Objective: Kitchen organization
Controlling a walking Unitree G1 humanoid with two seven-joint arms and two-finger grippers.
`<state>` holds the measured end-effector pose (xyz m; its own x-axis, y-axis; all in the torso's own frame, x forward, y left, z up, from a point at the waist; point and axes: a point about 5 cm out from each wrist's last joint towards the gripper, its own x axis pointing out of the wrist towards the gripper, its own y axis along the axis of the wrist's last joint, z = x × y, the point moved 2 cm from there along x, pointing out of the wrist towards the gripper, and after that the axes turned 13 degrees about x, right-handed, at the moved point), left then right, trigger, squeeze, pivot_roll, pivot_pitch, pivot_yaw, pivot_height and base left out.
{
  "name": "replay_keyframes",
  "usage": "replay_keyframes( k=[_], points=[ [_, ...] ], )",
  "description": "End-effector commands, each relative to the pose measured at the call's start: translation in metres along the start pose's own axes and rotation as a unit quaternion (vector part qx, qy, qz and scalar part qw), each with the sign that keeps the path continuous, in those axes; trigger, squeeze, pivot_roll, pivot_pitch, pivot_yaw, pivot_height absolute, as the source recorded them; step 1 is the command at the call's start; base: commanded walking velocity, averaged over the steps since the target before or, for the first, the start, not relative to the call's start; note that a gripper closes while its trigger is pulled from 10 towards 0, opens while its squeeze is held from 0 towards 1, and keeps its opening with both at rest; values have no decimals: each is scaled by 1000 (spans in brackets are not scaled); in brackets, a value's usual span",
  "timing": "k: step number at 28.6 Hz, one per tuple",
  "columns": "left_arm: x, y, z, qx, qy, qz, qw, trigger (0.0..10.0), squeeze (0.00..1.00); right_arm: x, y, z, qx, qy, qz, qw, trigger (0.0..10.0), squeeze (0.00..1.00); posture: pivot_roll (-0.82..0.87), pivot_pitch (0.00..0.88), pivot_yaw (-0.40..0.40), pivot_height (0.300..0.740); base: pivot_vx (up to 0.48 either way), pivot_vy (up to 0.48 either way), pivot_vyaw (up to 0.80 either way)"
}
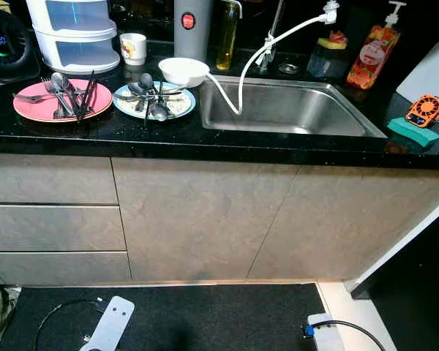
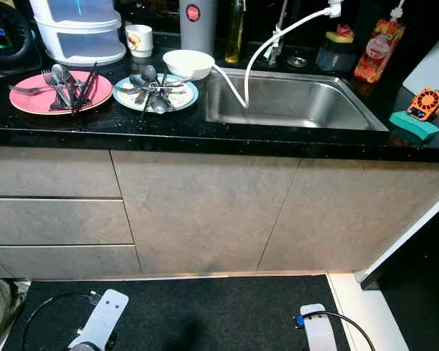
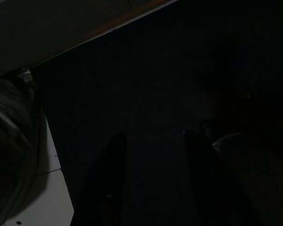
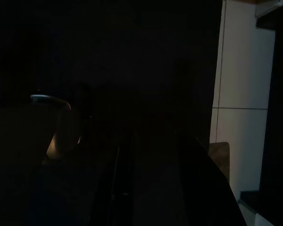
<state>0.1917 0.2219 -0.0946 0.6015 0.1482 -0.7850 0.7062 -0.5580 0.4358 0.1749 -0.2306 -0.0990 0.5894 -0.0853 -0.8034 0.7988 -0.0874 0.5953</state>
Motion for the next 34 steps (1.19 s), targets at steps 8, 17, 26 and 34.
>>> replay_keyframes(
  k=[8,17,26,34],
  points=[
    [-1,-5,5,0,-7,-8,1000,10000,0,1,5,2,0,-6,3,1000,10000,0,17,9,-105,740,0,0,0],
    [-1,-4,11,9,-15,-8,1000,10000,0,1,4,3,-4,-7,2,1000,10000,0,13,6,-106,740,0,0,0],
    [-2,-7,16,17,-22,-13,1000,10000,0,0,1,4,-7,-10,-2,1000,10000,0,14,9,-106,740,0,0,0],
    [-2,-9,16,15,-21,-16,1000,10000,0,0,-1,2,-6,-9,-5,1000,10000,0,15,10,-104,740,0,0,0]
  ],
)
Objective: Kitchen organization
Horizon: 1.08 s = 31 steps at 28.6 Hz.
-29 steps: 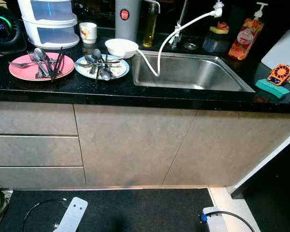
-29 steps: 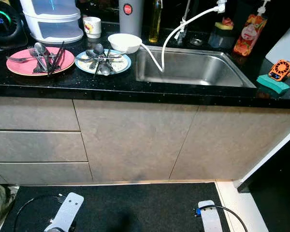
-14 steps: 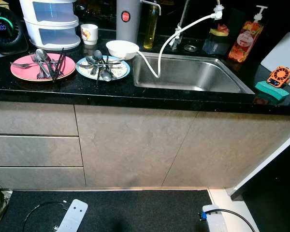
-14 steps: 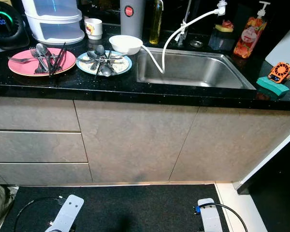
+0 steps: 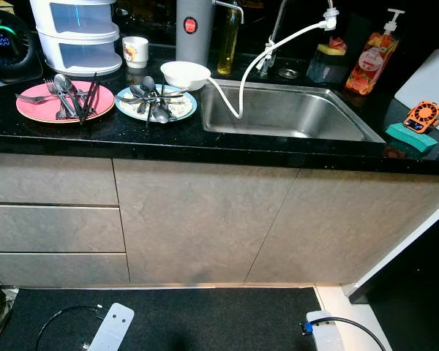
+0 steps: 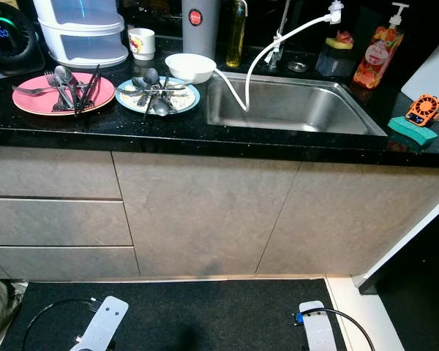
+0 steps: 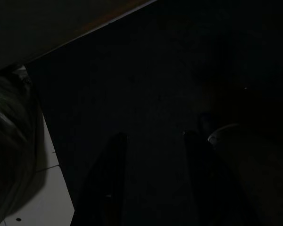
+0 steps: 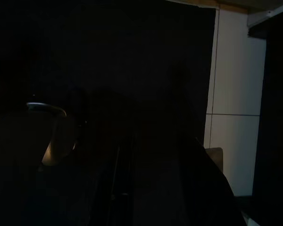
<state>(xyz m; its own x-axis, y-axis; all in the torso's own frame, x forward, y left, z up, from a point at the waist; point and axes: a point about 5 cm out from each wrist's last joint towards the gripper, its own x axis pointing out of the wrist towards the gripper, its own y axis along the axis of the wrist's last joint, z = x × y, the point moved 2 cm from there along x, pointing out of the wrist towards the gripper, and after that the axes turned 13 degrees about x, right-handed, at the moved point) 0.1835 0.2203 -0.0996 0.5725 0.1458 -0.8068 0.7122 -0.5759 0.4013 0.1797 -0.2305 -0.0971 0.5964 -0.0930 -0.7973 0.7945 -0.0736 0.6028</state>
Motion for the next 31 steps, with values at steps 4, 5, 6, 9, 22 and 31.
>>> replay_keyframes(
  k=[4,5,6,9,22,31],
  points=[
    [-1,-2,9,1,-10,-4,1000,10000,0,-1,-6,3,1,-6,-10,1000,10000,0,14,9,-101,740,0,73,0],
    [-1,-3,9,1,-10,-5,1000,10000,0,-1,-6,3,1,-6,-10,1000,10000,0,14,9,-101,740,0,315,0],
    [-1,-3,9,1,-10,-6,1000,10000,0,-1,-6,3,1,-6,-10,1000,10000,0,13,7,-101,740,0,334,0],
    [-1,-4,9,1,-10,-7,1000,10000,0,-1,-7,3,1,-6,-12,1000,10000,0,13,7,-101,740,0,334,0],
    [0,0,7,3,-7,-3,1000,10000,0,-1,-4,2,1,-6,-8,1000,10000,0,12,0,-93,740,0,343,0],
    [1,5,5,5,-5,4,1000,10000,0,-1,-5,4,3,-9,-10,1000,10000,0,10,0,-91,740,0,348,0]
  ],
)
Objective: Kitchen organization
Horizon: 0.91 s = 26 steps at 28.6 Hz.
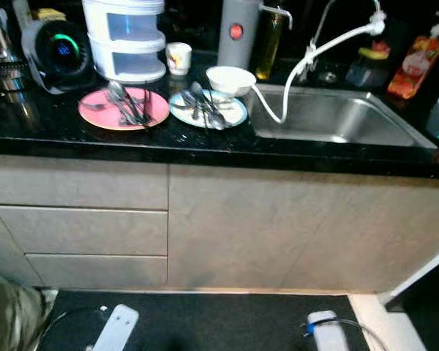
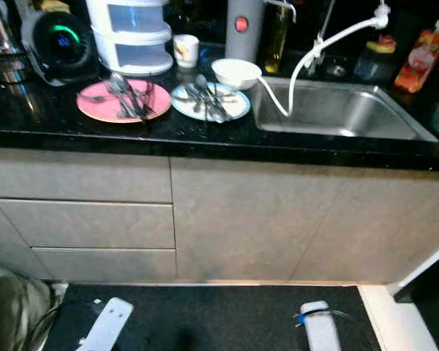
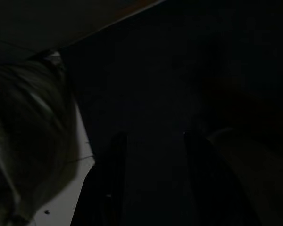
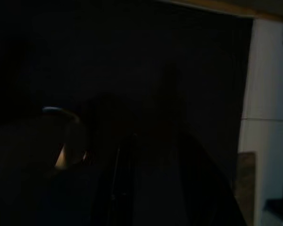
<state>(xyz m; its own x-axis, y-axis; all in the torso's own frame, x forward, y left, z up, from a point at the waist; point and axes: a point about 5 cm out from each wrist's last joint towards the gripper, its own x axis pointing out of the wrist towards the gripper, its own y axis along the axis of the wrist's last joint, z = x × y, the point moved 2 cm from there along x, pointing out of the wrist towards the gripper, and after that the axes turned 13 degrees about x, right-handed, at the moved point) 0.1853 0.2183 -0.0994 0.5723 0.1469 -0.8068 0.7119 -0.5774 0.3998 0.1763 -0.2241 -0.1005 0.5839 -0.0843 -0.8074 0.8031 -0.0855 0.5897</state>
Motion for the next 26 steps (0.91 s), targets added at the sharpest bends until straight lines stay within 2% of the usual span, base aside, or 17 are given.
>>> replay_keyframes(
  k=[1,16,26],
  points=[
    [0,3,4,4,-6,6,1000,10000,0,-1,0,10,-2,-13,-2,1000,10000,0,10,0,-91,740,0,345,0],
    [1,13,4,27,-10,22,999,10000,0,-1,-2,8,2,-14,-4,1000,10000,0,10,0,-83,740,0,0,0],
    [2,16,5,31,-10,27,999,10000,0,-2,-3,10,5,-17,-6,1000,10000,0,7,0,-82,740,342,0,0]
  ],
)
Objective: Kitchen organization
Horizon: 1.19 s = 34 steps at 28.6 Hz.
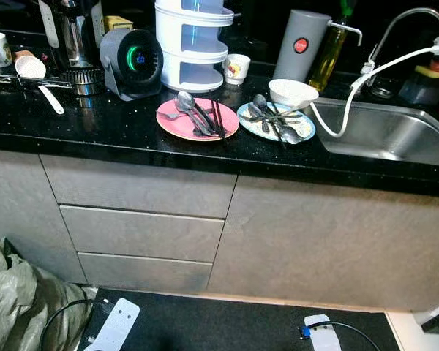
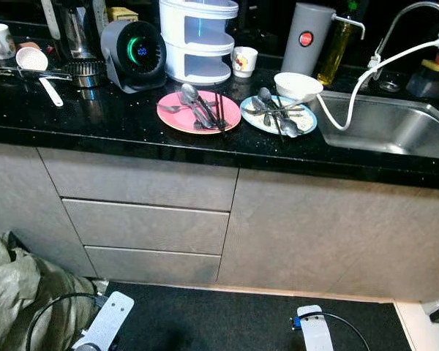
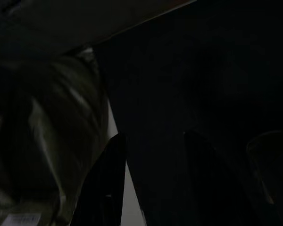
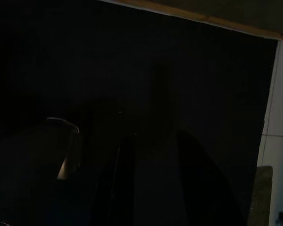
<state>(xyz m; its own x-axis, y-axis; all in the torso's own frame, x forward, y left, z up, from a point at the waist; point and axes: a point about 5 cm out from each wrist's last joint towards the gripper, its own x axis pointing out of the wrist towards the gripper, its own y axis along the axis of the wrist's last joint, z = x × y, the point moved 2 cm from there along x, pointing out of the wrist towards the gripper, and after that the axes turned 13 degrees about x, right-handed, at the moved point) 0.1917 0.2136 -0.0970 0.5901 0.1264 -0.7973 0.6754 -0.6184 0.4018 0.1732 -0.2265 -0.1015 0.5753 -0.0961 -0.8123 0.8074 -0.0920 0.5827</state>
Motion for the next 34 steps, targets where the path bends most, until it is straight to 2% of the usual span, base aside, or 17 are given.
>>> replay_keyframes(
  k=[1,12,34],
  points=[
    [1,8,4,8,-8,13,1000,10000,0,-1,-1,7,2,-11,-1,1000,10000,0,7,0,-82,740,386,0,0],
    [1,7,4,3,-7,11,1000,10000,0,-1,0,8,2,-12,-1,1000,10000,0,7,0,-84,740,359,0,0],
    [1,11,8,11,-14,18,1000,10000,0,-1,-1,8,4,-13,-2,1000,10000,0,6,0,-85,740,0,-15,0]
  ],
)
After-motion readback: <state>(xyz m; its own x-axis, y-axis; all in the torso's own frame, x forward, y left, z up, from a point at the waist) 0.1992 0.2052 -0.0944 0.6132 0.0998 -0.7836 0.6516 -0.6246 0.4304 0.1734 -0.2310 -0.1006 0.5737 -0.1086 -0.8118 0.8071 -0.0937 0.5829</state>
